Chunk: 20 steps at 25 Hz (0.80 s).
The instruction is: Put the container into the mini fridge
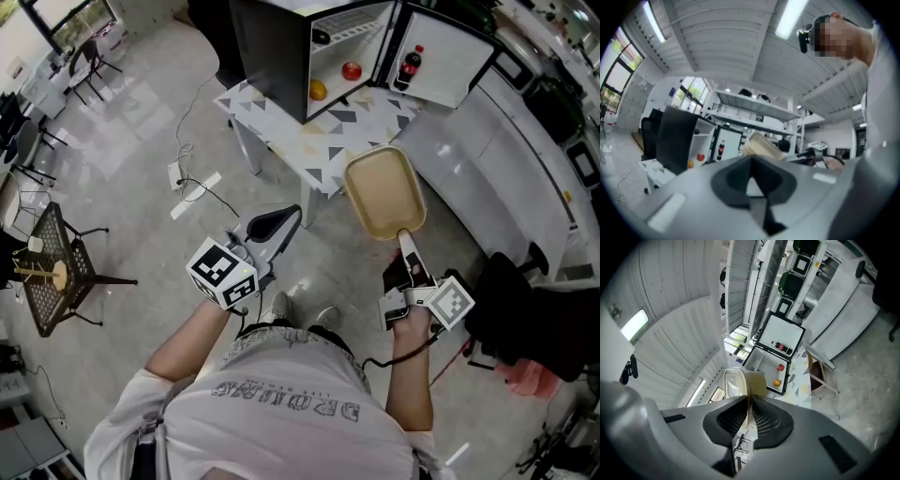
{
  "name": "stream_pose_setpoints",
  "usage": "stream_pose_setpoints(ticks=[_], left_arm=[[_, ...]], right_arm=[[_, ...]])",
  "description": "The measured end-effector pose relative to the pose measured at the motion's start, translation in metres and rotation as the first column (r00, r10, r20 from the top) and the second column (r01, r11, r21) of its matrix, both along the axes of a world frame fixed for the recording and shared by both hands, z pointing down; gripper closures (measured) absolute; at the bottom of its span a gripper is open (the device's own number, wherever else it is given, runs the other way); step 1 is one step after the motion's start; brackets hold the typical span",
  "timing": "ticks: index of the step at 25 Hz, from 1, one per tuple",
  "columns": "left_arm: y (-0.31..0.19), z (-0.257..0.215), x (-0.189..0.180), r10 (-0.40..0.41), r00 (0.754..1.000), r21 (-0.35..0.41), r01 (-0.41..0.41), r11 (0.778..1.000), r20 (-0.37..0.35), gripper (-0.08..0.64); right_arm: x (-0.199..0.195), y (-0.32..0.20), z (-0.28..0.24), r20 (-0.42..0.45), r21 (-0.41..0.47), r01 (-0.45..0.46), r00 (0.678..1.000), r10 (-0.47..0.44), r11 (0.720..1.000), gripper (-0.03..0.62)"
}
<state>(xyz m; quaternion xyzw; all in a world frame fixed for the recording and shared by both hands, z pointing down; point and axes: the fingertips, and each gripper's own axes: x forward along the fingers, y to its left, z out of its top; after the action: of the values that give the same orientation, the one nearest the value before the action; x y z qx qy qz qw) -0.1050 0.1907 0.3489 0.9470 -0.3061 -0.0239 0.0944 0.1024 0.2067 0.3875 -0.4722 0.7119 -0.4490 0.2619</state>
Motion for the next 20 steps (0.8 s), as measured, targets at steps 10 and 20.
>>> stream_pose_setpoints(ticks=[10,20], left_arm=[[0.012,0.000,0.033,-0.031,1.000,0.014,0.030,0.999,0.005,0.552],[0.026,0.000,0.083,-0.056,0.998,0.029,0.055,0.998,0.014,0.552]], right_arm=[[0.033,0.005,-0.001,0.004,0.009,0.021,1.000,-0.021,1.000,0.560],[0.078,0.010,-0.001,0.018,0.019,0.056,0.998,-0.056,0.998,0.560]])
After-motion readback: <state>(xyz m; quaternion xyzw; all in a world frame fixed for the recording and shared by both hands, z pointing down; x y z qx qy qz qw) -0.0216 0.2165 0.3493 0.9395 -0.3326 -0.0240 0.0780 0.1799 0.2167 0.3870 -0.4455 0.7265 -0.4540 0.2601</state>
